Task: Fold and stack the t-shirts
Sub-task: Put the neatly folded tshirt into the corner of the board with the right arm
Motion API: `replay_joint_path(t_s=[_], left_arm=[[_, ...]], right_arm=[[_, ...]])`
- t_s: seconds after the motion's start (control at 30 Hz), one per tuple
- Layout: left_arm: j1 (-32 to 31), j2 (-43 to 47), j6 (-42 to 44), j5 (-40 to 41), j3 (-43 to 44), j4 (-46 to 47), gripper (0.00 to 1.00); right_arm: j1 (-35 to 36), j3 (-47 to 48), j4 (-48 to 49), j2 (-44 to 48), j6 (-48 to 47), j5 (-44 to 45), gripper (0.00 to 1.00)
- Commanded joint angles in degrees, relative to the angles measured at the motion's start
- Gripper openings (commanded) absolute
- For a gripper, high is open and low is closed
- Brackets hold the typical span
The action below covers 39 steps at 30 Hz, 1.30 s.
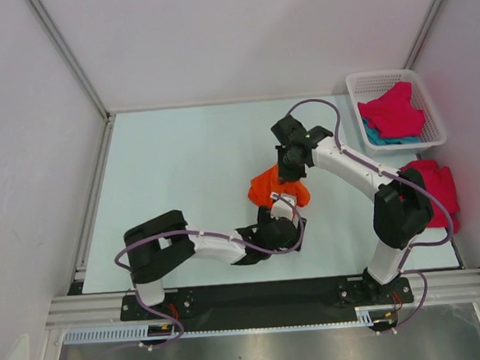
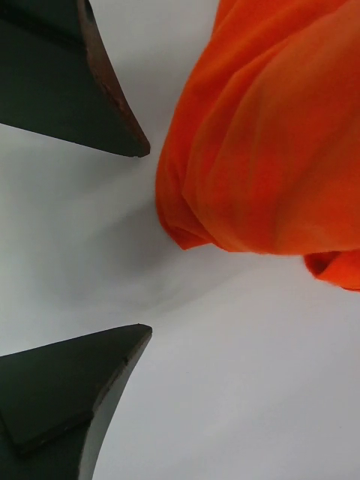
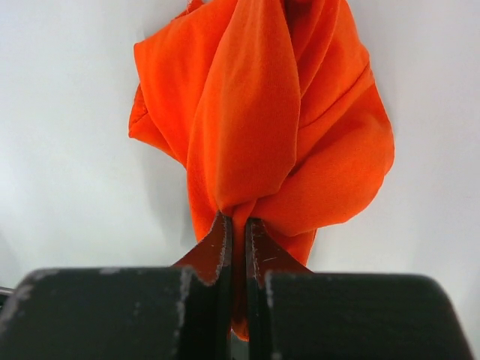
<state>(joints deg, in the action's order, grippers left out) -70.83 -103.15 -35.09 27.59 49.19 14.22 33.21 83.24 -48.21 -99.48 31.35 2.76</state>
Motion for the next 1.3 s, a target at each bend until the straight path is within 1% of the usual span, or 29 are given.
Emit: replay_joint_path(t_s=[0.0, 0.33, 0.4, 0.43, 0.47, 0.5, 0.53, 0.57, 0.63, 0.77, 0.8, 0.93, 1.03, 1.07, 1.1, 1.17, 1.2, 1.27], left_arm=[[-1.1, -3.9, 3.7, 9.0, 4.6, 0.5, 0.99], [-1.2, -9.8, 9.2, 17.1, 11.1, -0.9, 1.0], [-1.2, -11.2, 9.6, 18.2, 12.4, -2.0, 1.0], [-1.2, -12.7, 9.4, 18.2, 14.2, -3.7, 0.98], [-0.8, -13.2, 9.4, 17.1, 14.9, -4.4, 0.82], [-0.3, -13.6, 9.9, 14.0, 15.3, -4.4, 0.66], [0.4, -13.3, 9.9, 8.7, 15.1, -4.3, 0.41], [1.1, -12.9, 7.6, 8.9, 14.8, -4.9, 0.0], [1.2, -10.2, 6.6, 9.8, 13.2, -6.4, 0.0], [1.4, -4.1, 7.8, 14.6, 11.2, -10.6, 0.0], [1.5, -0.8, 8.3, 15.1, 10.5, -11.0, 0.0], [2.4, 7.5, 10.7, 15.8, 7.8, -13.8, 0.0], [2.5, 13.1, 12.8, 14.0, 8.0, -17.5, 0.0], [2.4, 14.5, 13.3, 12.9, 8.5, -18.2, 0.0], [2.4, 16.3, 13.8, 10.1, 9.3, -19.2, 0.0], [2.4, 17.5, 14.7, 7.7, 11.0, -21.2, 0.0], [2.5, 18.4, 15.0, 5.0, 12.8, -22.6, 0.0], [2.4, 19.2, 15.3, 2.4, 14.4, -23.9, 0.0]], right_arm=[[0.6, -0.8, -2.1, 3.6, 0.6, 0.4, 0.0], [1.9, -1.0, -3.4, 4.6, 1.6, 0.0, 0.0], [2.1, -1.3, -3.6, 4.6, 1.7, 0.2, 0.0], [2.0, -1.5, -3.6, 4.6, 1.6, 0.3, 0.0], [2.0, -1.9, -3.7, 4.6, 1.5, 0.5, 0.0], [1.9, -2.0, -3.8, 4.6, 1.3, 0.8, 0.0], [1.6, -2.1, -3.9, 4.5, 1.1, 0.8, 0.0], [1.3, -2.1, -4.0, 4.4, 0.8, 0.9, 0.0], [-0.2, -2.0, -4.1, 4.5, 0.2, 1.0, 0.0], [-2.8, -2.4, -3.7, 4.7, -0.8, 0.6, 0.0], [-2.8, -2.6, -3.7, 4.9, -0.8, 0.7, 0.0], [-3.2, -4.4, -5.6, 8.4, -0.1, 3.0, 0.0], [-4.0, -7.5, -7.7, 11.4, 1.2, 6.3, 0.0], [-5.0, -8.4, -8.0, 13.9, 1.6, 7.6, 0.0], [-5.6, -9.2, -8.6, 15.3, 1.9, 8.1, 0.0], [-7.8, -11.1, -9.0, 18.9, 2.1, 8.2, 0.0], [-8.3, -11.2, -9.8, 20.0, 2.2, 8.3, 0.0], [-8.8, -10.1, -11.0, 22.2, 2.1, 8.7, 0.0]])
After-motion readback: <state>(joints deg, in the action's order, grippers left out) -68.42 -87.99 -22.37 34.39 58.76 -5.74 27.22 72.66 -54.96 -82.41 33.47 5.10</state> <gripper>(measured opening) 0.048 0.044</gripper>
